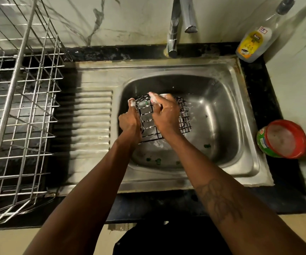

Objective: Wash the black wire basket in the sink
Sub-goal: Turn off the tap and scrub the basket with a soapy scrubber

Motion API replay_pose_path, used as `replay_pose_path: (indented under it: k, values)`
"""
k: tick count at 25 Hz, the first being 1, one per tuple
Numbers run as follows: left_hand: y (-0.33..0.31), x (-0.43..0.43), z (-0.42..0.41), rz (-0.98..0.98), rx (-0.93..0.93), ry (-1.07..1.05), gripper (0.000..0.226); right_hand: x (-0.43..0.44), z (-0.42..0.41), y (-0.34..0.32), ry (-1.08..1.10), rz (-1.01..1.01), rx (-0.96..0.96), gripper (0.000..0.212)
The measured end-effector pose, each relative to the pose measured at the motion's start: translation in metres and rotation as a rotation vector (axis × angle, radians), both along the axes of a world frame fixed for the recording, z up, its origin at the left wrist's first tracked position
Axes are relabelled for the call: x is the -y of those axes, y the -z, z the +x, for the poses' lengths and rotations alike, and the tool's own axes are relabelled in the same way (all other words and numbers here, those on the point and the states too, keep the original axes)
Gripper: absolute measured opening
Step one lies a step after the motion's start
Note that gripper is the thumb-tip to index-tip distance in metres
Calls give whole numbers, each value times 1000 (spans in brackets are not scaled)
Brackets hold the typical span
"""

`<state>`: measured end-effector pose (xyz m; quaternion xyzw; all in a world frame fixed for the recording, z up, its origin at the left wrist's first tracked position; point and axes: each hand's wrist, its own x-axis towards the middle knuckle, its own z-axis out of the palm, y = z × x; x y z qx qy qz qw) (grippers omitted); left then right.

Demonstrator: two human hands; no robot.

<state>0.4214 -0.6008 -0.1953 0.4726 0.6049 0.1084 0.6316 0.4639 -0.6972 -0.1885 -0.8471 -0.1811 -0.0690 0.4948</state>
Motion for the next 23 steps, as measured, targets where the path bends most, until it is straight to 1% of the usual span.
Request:
replay_pose_path:
  k: [2,4,5,7,8,9,10,13,14,15,16,18,20,23]
  values:
    - [-1,0,0,-29,33,-7,75,13,21,14,14,-66,-19,35]
    - [-2,3,-1,-57,36,-9,63,36,50,39,147,-177,-152,27]
    - [-2,4,-2,-46,27,-23,65,47,64,51,223,-245,-252,25]
    - [2,4,0,3,-12,-39,79,60,80,67,319,-366,-406,31]
    - [6,3,0,32,-27,-38,80,59,80,68,350,-379,-421,30]
    - [6,6,-1,64,-40,-30,74,51,72,65,358,-348,-390,28]
    - [6,7,-3,81,-51,-19,72,41,58,59,333,-281,-315,28]
    - [6,7,-3,88,-80,-28,90,5,6,23,109,-24,-86,35]
    - [6,7,-2,102,-83,-34,89,-2,-2,15,45,30,-33,35]
    - [3,7,-2,108,-81,-34,85,-5,0,13,13,54,-19,35]
    - [4,8,-1,105,-80,-32,83,-1,9,15,26,57,-37,34]
    - [6,7,-1,103,-70,-24,76,16,40,32,156,-6,-124,28]
    - [5,9,-3,117,-81,-30,65,38,74,59,236,-139,-234,23]
    - [6,8,0,148,-101,-30,64,61,111,84,363,-319,-438,24]
